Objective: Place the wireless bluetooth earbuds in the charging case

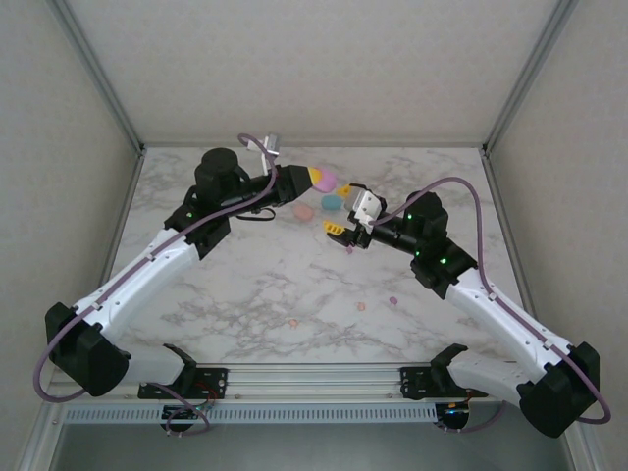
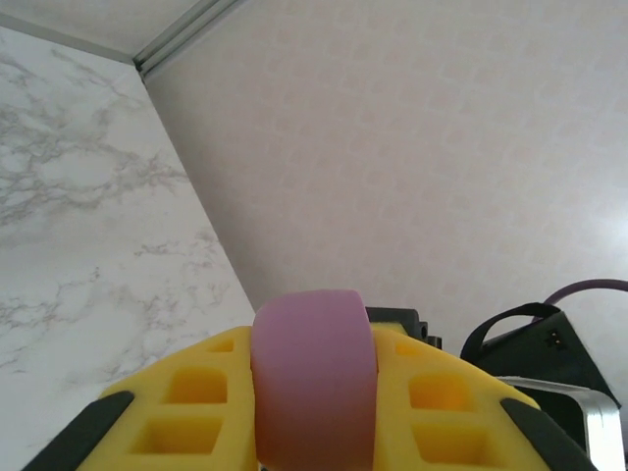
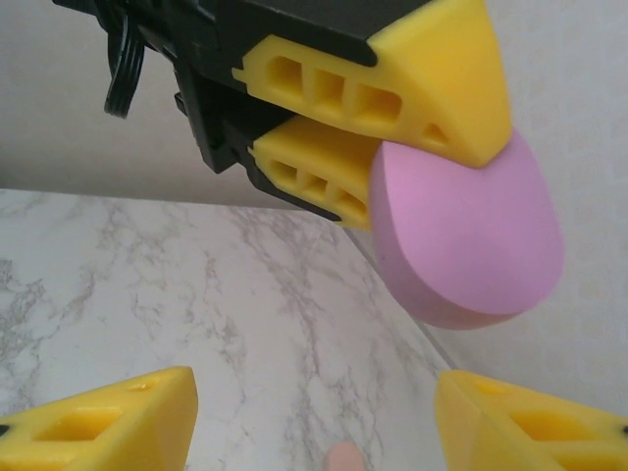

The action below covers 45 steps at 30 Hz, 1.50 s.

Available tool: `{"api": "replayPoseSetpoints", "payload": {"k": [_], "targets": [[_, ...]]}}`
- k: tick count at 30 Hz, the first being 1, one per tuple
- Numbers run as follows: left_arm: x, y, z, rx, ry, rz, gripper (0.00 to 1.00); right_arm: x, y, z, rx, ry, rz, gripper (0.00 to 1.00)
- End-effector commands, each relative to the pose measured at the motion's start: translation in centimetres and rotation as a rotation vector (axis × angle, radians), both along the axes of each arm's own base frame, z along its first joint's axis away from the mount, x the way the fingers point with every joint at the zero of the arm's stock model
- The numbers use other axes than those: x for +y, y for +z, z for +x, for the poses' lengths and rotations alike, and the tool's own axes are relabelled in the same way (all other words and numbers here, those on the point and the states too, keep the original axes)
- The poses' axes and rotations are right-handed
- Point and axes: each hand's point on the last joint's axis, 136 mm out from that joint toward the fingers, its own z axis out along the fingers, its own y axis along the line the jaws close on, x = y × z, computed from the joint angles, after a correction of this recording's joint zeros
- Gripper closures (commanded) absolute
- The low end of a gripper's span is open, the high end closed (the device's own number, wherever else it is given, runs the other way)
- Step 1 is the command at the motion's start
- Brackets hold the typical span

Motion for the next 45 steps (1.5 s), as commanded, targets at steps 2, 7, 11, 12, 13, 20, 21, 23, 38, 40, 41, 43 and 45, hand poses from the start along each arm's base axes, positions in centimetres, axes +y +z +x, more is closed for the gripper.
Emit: {"api": "replayPoseSetpoints", "payload": {"k": [2,7,11,12,13,20,21,23,38,40,41,43,45], "targets": [[0.5,1.9,-0.9,-0.016,-0.021,-0.059,0.97,0.1,3.3,0.4,-0.097,-0.006,0.094,0.35],[0.7,2.1,-1.1,-0.026,-0.016,-0.056,0.97,-0.4,4.5,1.4,-0.132,-0.071,0.125,0.36],[0.7,2.1,-1.1,-0.027,-0.016,-0.056,0.97,0.3,5.1,1.3,-0.115,-0.029,0.132,0.41],[0.7,2.1,-1.1,-0.028,-0.016,-0.055,0.97,0.5,5.2,1.2,-0.11,-0.015,0.134,0.43],[0.7,2.0,-1.1,-0.027,-0.016,-0.053,0.97,0.7,5.3,1.1,-0.106,-0.001,0.136,0.45],[0.8,2.0,-1.2,-0.031,-0.016,-0.044,0.97,0.9,6.3,1.2,-0.117,0.009,0.164,0.48],[0.8,2.0,-1.2,-0.03,-0.018,-0.044,0.97,0.9,6.4,1.3,-0.118,0.005,0.166,0.47],[0.7,2.0,-1.3,-0.032,-0.022,-0.045,0.97,0.9,6.4,1.5,-0.122,-0.003,0.168,0.46],[0.7,2.5,-1.5,-0.043,-0.032,-0.052,0.97,1.8,5.9,1.9,-0.093,0.028,0.137,0.57],[0.7,2.7,-1.5,-0.047,-0.034,-0.056,0.97,1.9,5.5,1.9,-0.079,0.034,0.113,0.55],[0.7,2.8,-1.6,-0.051,-0.036,-0.056,0.97,1.9,5.4,1.9,-0.076,0.032,0.106,0.53],[0.7,2.9,-1.6,-0.057,-0.037,-0.056,0.97,1.8,5.1,2.1,-0.077,0.023,0.095,0.53],[0.7,3.1,-1.7,-0.064,-0.039,-0.054,0.97,1.7,4.9,2.3,-0.075,0.012,0.09,0.55]]}}
